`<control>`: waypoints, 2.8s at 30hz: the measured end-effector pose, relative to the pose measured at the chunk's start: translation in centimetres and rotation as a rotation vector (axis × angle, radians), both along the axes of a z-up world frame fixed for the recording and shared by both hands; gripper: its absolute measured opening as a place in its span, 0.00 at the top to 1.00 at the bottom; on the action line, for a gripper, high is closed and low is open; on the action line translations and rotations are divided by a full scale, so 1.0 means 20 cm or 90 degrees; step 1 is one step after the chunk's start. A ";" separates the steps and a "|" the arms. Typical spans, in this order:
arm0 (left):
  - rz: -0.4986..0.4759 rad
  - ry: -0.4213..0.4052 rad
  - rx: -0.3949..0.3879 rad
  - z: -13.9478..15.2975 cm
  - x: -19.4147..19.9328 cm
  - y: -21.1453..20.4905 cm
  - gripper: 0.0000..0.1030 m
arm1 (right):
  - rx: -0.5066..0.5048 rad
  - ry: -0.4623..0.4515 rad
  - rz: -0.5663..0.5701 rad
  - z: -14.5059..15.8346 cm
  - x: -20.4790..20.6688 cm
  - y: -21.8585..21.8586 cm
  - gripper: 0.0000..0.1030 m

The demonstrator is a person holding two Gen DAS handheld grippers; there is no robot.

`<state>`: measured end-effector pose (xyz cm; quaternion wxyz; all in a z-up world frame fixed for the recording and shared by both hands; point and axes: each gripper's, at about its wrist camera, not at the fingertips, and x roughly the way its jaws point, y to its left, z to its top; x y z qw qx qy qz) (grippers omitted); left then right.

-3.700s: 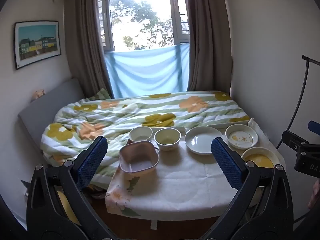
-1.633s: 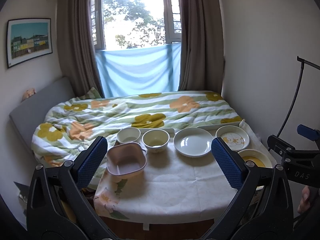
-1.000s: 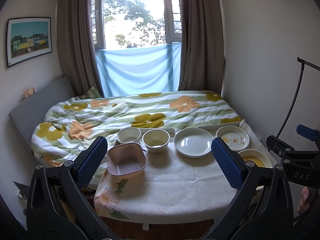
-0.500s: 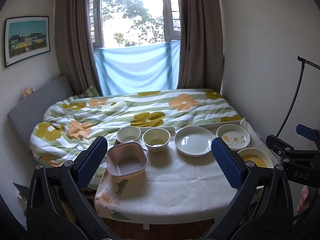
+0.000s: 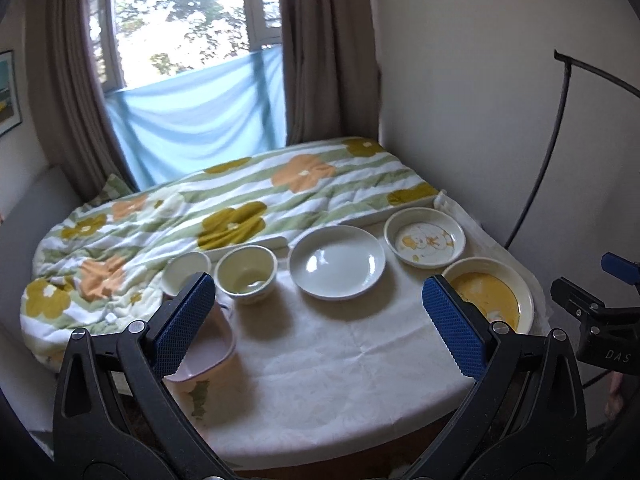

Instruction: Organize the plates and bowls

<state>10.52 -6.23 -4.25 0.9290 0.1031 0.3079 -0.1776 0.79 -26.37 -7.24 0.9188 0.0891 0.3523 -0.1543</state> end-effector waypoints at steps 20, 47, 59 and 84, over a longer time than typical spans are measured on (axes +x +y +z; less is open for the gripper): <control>-0.313 0.376 0.074 -1.00 0.60 -0.91 0.35 | 0.301 0.157 -0.068 -0.88 0.17 -0.71 0.37; -0.352 0.451 0.136 -1.22 0.65 -1.07 0.82 | 0.354 0.190 -0.083 -1.03 0.29 -0.93 0.87; -0.274 0.420 0.090 -1.06 0.63 -0.85 0.82 | 0.309 0.201 0.008 -0.90 0.40 -0.83 0.87; 0.087 0.401 -0.028 -1.10 0.46 0.46 0.82 | 0.272 0.248 0.362 -0.92 0.87 0.34 0.87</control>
